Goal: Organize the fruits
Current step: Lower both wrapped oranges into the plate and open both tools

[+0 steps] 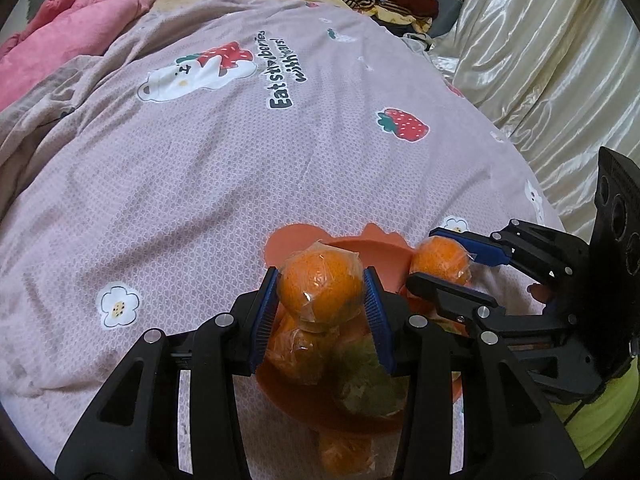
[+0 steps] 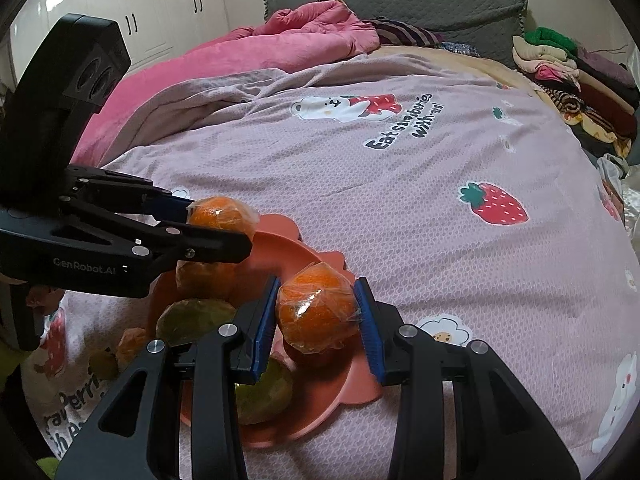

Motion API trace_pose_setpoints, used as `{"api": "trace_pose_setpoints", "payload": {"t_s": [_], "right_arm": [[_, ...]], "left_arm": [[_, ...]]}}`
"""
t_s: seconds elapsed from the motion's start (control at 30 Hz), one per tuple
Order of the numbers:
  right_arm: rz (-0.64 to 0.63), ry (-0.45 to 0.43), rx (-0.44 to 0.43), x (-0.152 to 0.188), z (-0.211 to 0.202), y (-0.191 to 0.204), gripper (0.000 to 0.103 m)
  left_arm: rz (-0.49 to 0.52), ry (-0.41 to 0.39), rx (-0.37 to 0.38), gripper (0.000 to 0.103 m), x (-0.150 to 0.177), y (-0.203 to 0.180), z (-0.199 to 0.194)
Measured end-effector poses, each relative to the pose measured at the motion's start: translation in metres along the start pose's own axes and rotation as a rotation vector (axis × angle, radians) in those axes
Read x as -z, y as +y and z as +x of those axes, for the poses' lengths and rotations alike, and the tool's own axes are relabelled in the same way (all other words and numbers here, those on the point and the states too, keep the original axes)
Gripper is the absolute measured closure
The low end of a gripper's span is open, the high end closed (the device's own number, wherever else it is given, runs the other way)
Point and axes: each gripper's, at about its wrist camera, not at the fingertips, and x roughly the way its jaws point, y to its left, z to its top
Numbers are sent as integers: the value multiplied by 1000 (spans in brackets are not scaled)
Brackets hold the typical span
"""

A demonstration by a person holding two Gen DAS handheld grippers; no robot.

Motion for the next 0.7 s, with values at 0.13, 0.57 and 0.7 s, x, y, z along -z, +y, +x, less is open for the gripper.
{"api": "trace_pose_setpoints", "payload": {"t_s": [0.13, 0.57, 0.7], "right_arm": [[-10, 1, 7, -2, 2, 1, 67], [-45, 18, 16, -3, 8, 6, 64], [-52, 22, 17, -3, 9, 8, 64]], "left_arm": [[-5, 0, 5, 69, -1, 2, 0], [-9, 2, 20, 69, 0, 3, 0], [-9, 2, 18, 69, 0, 3, 0]]}}
